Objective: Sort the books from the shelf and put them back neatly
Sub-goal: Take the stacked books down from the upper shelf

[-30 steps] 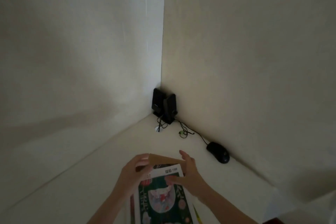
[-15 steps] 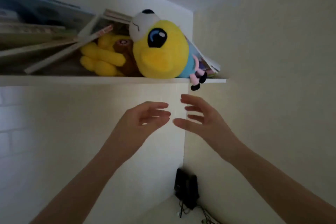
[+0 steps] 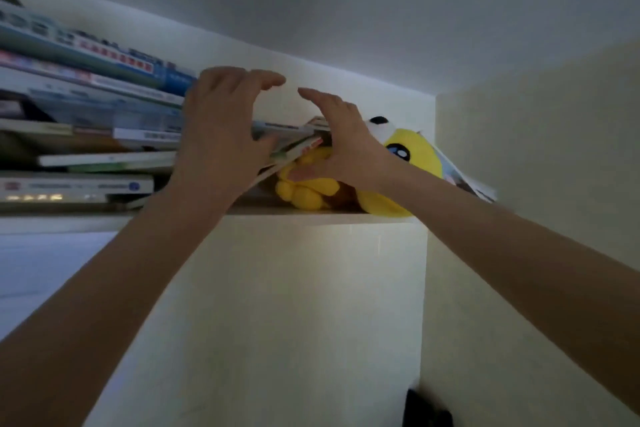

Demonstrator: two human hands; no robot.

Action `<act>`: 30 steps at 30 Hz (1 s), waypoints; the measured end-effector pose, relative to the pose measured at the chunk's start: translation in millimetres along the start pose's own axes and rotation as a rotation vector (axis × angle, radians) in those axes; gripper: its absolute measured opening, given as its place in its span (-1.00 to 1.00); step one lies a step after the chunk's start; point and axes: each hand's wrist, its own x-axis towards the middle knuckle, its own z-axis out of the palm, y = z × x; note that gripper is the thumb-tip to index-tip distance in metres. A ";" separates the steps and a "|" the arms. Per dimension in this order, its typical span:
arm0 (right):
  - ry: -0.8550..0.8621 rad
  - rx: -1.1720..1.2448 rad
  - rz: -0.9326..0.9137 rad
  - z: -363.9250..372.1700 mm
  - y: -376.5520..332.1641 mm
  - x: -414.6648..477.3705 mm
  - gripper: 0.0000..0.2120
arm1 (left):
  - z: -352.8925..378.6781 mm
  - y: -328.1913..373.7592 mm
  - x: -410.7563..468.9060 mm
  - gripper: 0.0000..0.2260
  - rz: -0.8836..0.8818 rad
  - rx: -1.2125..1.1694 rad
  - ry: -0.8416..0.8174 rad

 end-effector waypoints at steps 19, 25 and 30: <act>-0.058 -0.479 -0.229 51.3 -34.6 53.6 -0.61 | -45.5 -75.6 15.5 -0.46 0.126 0.836 -0.355; -0.057 -0.545 -0.319 36.2 -40.3 58.5 -0.73 | -51.1 -79.5 4.2 -0.47 0.176 0.809 -0.402; 0.034 -0.523 -0.384 16.1 -53.5 47.5 -0.76 | -71.1 -81.0 -3.0 -0.49 0.179 0.589 -0.227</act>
